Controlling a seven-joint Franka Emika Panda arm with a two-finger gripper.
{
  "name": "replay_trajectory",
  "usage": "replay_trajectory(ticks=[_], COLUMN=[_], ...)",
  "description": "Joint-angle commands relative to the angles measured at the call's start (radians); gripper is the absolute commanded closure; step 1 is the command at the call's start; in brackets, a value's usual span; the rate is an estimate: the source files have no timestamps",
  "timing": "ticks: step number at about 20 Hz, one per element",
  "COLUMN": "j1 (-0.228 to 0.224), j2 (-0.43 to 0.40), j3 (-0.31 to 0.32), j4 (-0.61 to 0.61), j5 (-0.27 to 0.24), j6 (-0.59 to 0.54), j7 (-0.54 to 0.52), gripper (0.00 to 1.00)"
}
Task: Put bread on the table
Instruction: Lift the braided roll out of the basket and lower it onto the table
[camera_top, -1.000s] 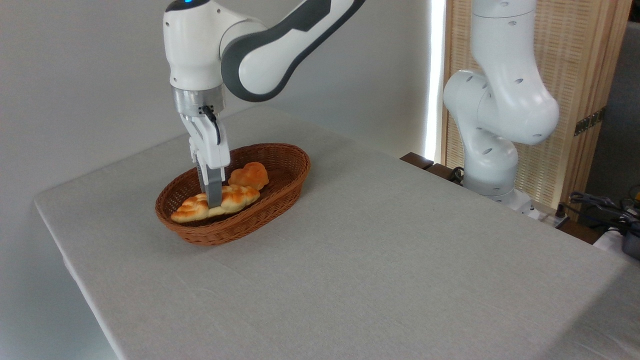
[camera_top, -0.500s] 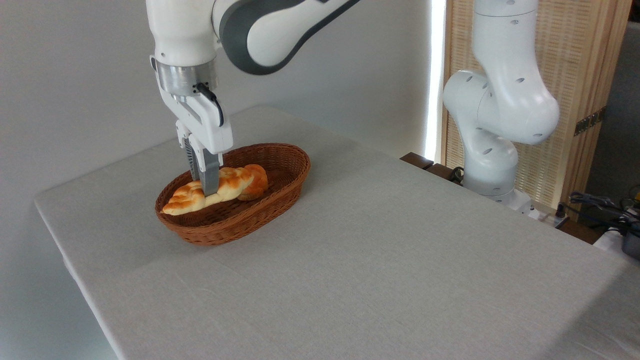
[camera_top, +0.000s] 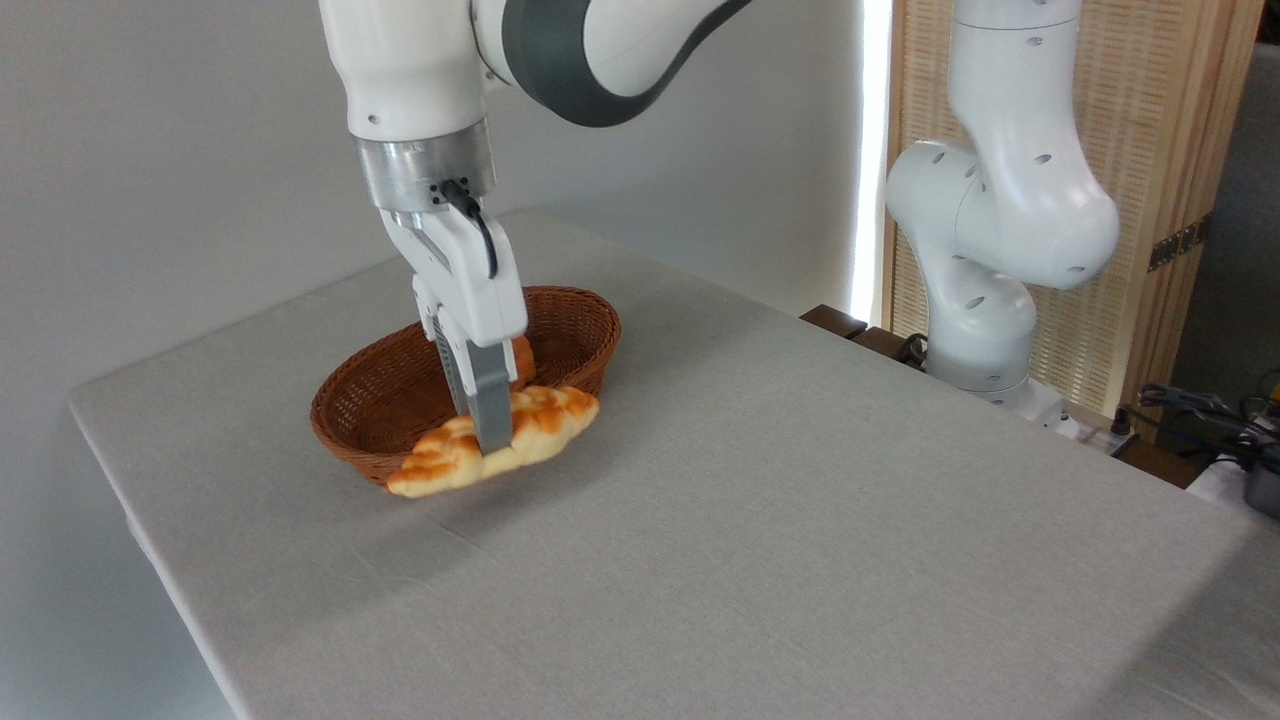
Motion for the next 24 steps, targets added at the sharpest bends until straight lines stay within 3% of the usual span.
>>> replay_trajectory(ticks=[1,5,7,8,13,15,17,24], j1=[-0.012,-0.012,-0.012,-0.012,-0.012,-0.012,-0.012,-0.012], j2=[0.036,0.088,0.098,0.098,0.113,0.113,0.113,0.110], j3=[0.036,0.036,0.044,0.043,0.043,0.043,0.043,0.044], j4=[-0.001,-0.017,-0.039,-0.046,-0.071,-0.073,-0.079,-0.080], j5=[0.020,0.020,0.019,0.019,0.019,0.019,0.019,0.012], j6=[0.048,0.118,0.160,0.166,0.201,0.201,0.201,0.192], j7=[0.014,0.011,0.000,0.000,-0.001,0.000,0.000,-0.001], gripper=[0.45,0.41,0.25,0.23,0.21,0.09,0.03,0.00])
